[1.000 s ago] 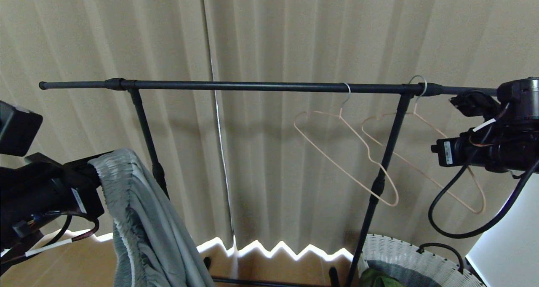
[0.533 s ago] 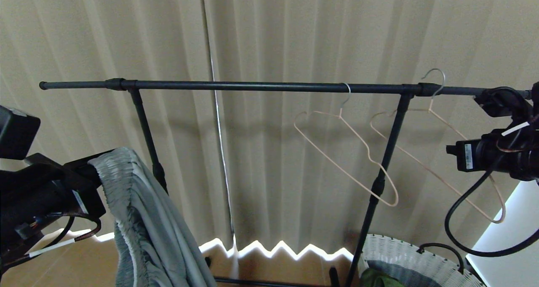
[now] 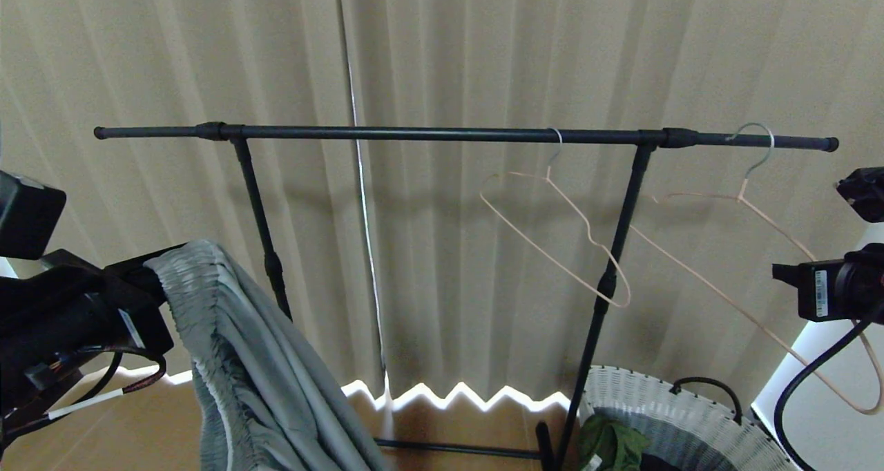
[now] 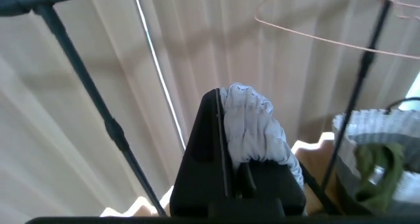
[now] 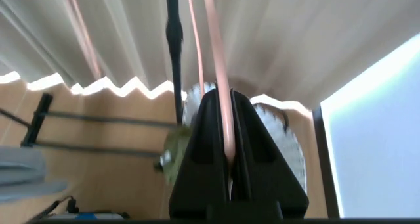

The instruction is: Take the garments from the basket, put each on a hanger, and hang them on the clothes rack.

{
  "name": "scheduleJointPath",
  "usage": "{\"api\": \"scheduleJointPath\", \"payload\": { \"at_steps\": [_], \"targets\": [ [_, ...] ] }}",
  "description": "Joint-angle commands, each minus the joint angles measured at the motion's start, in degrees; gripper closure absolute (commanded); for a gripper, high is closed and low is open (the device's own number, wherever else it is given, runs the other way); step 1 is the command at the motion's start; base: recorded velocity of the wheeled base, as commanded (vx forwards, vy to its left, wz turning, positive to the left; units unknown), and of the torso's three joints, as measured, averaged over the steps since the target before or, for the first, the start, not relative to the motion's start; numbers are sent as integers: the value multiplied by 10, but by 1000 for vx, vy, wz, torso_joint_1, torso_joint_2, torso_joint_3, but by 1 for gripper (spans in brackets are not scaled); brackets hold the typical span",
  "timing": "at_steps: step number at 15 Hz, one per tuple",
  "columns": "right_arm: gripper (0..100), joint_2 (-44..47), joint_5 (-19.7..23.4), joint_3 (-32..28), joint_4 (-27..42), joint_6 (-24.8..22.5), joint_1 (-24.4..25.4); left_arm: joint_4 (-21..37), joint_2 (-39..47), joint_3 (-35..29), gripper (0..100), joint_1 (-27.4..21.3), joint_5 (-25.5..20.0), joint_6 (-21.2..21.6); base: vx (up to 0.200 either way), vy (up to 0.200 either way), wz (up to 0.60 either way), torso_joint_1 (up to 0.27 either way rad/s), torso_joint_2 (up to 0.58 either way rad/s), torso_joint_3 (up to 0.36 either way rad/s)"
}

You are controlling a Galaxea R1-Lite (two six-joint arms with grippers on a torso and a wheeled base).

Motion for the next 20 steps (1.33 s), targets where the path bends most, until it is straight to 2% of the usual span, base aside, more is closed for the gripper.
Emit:
{"api": "scheduleJointPath", "payload": {
  "at_steps": [1,8,16,19,20],
  "targets": [
    [100,-20,0,14,-1,0,-5,0,-2,1,100,3,0,0,-200,0,0,-2,7,2],
    [100,-37,0,31,0,0,-22,0,3,3,100,11,0,0,-200,0,0,4,3,1],
    [100,-67,6,37,-8,4,-22,1,6,1,100,11,-1,-1,0,0,0,0,0,0],
    [100,-64,13,65,-81,3,-17,1,6,1,100,11,-1,-1,0,0,0,0,0,0],
    [100,-62,35,75,-100,3,-10,1,7,1,100,11,-1,-1,0,200,0,-2,2,-2]
  ]
}}
